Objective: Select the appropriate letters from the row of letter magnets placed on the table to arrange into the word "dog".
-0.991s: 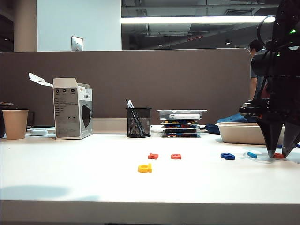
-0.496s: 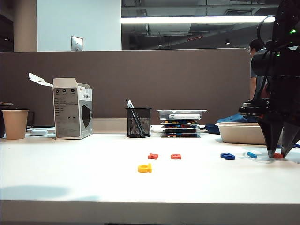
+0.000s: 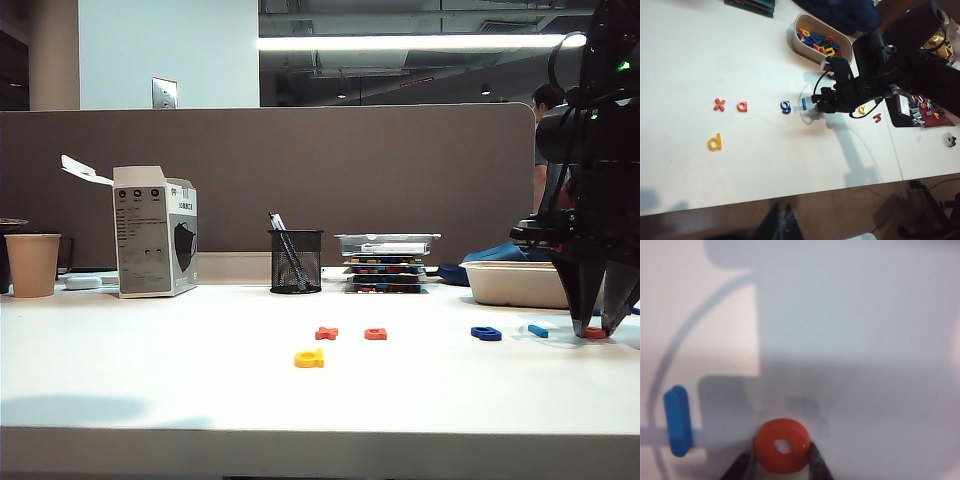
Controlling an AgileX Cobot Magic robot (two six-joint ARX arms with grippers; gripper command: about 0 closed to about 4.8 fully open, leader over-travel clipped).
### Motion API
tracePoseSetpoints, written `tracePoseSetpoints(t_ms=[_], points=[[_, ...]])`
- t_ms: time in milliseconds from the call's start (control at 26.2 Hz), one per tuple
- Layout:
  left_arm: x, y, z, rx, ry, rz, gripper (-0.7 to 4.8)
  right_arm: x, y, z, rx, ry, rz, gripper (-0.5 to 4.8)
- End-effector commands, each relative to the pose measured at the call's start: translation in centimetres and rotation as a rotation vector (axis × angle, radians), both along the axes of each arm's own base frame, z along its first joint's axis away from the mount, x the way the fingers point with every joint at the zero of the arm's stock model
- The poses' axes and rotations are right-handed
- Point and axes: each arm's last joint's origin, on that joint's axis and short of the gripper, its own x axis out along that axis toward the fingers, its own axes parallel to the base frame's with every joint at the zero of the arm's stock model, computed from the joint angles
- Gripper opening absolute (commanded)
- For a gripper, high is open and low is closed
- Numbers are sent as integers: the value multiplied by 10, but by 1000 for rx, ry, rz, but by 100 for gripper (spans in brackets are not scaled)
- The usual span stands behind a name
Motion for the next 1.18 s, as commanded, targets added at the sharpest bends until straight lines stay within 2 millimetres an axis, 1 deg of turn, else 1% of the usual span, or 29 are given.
tracePoseSetpoints(t_ms=[38,191,229,267,381,457,496,839,991,1182], points=[[0,1,1,-5,-4,4,-5,-2,0,12,7,-35,0,103],[0,1,1,-5,-4,4,-5,-6,0,28,15,-81,-14,103],[0,1,1,-5,-4,4,-5,-9,0,35,22,-97,-32,103],[0,1,1,-5,-4,4,-5,-13,1,43,30,-105,-51,103],[0,1,1,-5,-4,4,-5,-21,7,53,43,-104,-57,103],[0,1,1,-5,-4,4,-5,-27,18,59,50,-105,-41,103],[0,1,1,-5,-4,4,-5,-30,28,60,52,-100,-14,103],[0,1,1,-5,-4,4,-5,-47,87,60,101,-78,-11,103],[0,1,1,-5,-4,4,-5,-56,109,60,120,-64,-16,103],[0,1,1,-5,-4,4,-5,-65,133,59,135,-91,55,103]])
